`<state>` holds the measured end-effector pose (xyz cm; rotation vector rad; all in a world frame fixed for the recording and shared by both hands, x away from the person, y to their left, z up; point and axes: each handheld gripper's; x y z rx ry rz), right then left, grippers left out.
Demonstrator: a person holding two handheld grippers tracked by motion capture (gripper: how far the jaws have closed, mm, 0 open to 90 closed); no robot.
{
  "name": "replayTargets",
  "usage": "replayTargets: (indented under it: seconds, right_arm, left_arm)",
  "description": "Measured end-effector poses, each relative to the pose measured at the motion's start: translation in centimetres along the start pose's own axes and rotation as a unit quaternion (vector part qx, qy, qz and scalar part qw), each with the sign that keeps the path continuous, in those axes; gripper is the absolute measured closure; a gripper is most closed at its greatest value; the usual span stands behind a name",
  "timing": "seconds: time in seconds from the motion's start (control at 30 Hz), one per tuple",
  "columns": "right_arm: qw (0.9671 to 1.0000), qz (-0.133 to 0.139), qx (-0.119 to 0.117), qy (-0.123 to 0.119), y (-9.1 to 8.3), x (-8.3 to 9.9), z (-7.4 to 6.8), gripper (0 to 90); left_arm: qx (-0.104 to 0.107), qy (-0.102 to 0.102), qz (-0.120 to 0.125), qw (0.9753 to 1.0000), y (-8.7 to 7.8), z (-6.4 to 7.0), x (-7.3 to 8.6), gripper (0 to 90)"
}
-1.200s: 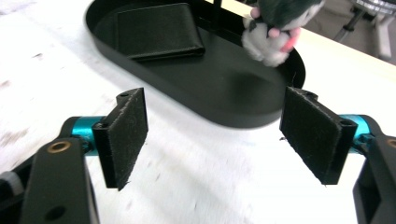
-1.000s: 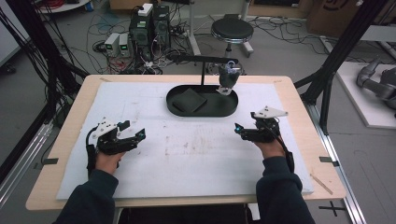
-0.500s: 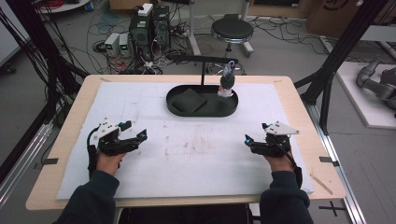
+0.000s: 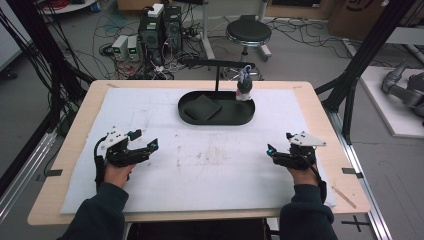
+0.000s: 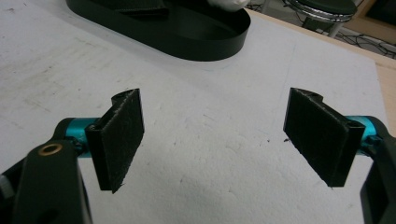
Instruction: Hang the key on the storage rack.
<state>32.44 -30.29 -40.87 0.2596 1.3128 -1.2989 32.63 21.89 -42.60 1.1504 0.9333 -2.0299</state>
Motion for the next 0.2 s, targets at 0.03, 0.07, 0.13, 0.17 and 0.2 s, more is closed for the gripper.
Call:
replayTargets:
  seconds: [0.03, 0.07, 0.13, 0.17, 0.2]
  right_arm:
    - [1.0000, -0.002, 0.001, 0.002, 0.03, 0.01, 0.04, 20.6]
    - [1.0000, -0.001, 0.003, 0.002, 0.11, 0.03, 0.14, 20.6]
    - [1.0000, -0.004, 0.005, 0.004, 0.24, 0.06, 0.24, 20.6]
    - [1.0000, -0.005, 0.006, 0.003, 0.31, 0.08, 0.29, 20.6]
    - [1.0000, -0.005, 0.006, 0.003, 0.37, 0.09, 0.32, 20.6]
  left_arm:
    - [0.000, 0.000, 0.000, 1.0000, 0.00, -0.01, 0.02, 21.5]
    - [0.000, 0.000, -0.001, 1.0000, 0.01, -0.03, 0.05, 21.5]
    - [-0.001, 0.001, -0.002, 1.0000, 0.02, -0.07, 0.08, 21.5]
    - [0.000, 0.001, -0.002, 1.0000, 0.03, -0.09, 0.09, 21.5]
    - [-0.001, -0.002, -0.002, 1.0000, 0.04, -0.08, 0.11, 21.5]
Point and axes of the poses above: each handheld gripper's, and its own axes: y roughly forward along the jaws, x roughly out of its underside, z roughly to its right, and after that the axes turned 14 degrees about -y, right-handed
